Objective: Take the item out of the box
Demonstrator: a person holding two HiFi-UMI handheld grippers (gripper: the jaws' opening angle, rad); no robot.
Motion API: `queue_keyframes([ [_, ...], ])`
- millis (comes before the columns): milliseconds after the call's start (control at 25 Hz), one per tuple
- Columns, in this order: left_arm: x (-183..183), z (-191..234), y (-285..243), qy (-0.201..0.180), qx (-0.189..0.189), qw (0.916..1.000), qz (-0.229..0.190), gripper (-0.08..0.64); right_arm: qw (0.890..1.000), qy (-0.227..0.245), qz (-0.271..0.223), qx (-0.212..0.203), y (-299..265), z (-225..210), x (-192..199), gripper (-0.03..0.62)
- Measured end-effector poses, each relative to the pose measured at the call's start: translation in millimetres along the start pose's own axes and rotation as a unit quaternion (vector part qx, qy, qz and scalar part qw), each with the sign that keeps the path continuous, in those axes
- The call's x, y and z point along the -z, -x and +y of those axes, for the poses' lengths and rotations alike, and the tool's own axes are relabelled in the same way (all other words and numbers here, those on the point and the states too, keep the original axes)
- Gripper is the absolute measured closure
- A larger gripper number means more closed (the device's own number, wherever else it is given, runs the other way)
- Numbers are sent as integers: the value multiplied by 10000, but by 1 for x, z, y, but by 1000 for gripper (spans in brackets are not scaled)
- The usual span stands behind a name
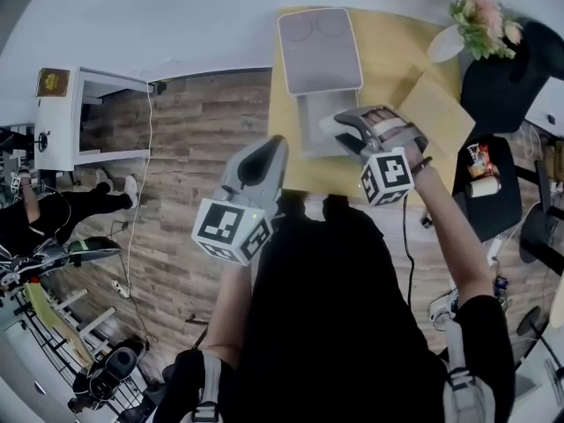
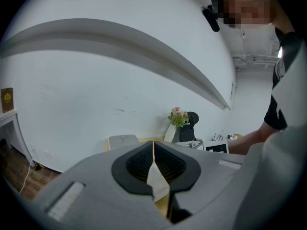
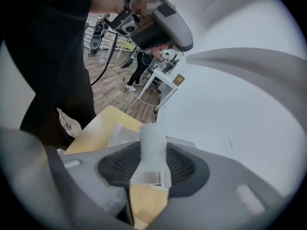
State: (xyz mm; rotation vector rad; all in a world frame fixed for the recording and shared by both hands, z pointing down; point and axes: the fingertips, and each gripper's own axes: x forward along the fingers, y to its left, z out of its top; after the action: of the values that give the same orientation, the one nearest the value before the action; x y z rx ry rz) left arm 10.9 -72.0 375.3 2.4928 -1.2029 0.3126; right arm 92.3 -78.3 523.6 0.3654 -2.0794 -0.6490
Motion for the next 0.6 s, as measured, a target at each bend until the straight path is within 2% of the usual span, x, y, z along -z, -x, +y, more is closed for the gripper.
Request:
queue_keyframes([
  [320, -23, 5, -9, -167, 573, 9982, -91, 543, 9930, -758, 99, 899, 24, -40, -14, 421],
  [480, -31, 17, -4, -253, 892, 9956, -135, 543, 9821, -1162, 254, 1459, 40, -61, -28, 422],
  [600, -39, 24, -2, -321, 1156, 9926, -199, 543, 9696, -1550, 303, 1869, 56, -75, -42, 421],
])
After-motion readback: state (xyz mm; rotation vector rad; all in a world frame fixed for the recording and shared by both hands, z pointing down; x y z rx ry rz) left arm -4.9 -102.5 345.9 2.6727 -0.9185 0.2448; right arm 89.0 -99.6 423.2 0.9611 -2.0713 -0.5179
